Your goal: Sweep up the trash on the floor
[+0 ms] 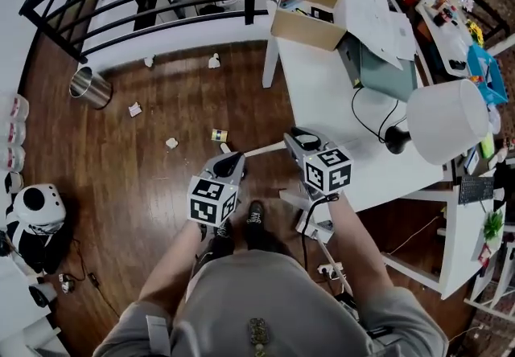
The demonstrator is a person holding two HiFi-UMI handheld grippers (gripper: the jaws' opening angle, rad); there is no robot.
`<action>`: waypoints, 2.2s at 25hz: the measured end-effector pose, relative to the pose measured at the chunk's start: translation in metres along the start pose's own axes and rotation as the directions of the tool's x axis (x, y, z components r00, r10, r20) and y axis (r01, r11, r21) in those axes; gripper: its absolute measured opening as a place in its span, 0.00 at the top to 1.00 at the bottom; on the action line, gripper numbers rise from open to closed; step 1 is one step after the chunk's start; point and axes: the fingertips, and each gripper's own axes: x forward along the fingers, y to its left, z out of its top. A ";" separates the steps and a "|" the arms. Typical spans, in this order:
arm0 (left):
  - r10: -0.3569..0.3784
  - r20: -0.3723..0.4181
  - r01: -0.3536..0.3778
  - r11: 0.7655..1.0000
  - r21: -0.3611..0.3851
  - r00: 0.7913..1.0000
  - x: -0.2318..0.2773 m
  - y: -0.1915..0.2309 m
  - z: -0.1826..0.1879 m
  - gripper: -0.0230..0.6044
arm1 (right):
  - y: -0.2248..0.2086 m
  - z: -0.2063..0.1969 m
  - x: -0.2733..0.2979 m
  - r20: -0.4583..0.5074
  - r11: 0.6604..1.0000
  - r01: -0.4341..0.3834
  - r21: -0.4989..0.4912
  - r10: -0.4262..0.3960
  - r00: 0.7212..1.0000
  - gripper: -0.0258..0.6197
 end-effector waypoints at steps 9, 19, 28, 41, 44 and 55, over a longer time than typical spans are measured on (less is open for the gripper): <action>0.135 0.073 -0.131 0.990 -0.055 0.988 -0.080 0.051 -0.013 0.95 | 0.092 0.025 0.036 0.005 0.990 -0.088 -0.106 0.089 0.996 0.84; 0.223 0.126 -0.209 0.971 -0.117 0.967 -0.179 0.108 -0.040 0.95 | 0.210 0.044 0.071 -0.022 0.958 -0.157 -0.239 0.157 0.987 0.84; 0.291 0.110 -0.269 0.946 -0.179 0.950 -0.243 0.171 -0.075 0.95 | 0.301 0.050 0.102 -0.039 0.933 -0.229 -0.276 0.228 0.973 0.84; 0.372 0.097 -0.342 0.911 -0.232 0.923 -0.307 0.271 -0.094 0.95 | 0.406 0.069 0.191 -0.068 0.895 -0.325 -0.304 0.320 0.945 0.84; 0.405 0.093 -0.371 0.892 -0.258 0.910 -0.313 0.294 -0.092 0.95 | 0.427 0.080 0.219 -0.081 0.869 -0.371 -0.326 0.365 0.927 0.84; 0.488 0.019 -0.454 0.824 -0.339 0.873 -0.283 0.383 -0.065 0.95 | 0.405 0.128 0.338 -0.131 0.826 -0.451 -0.339 0.433 0.892 0.84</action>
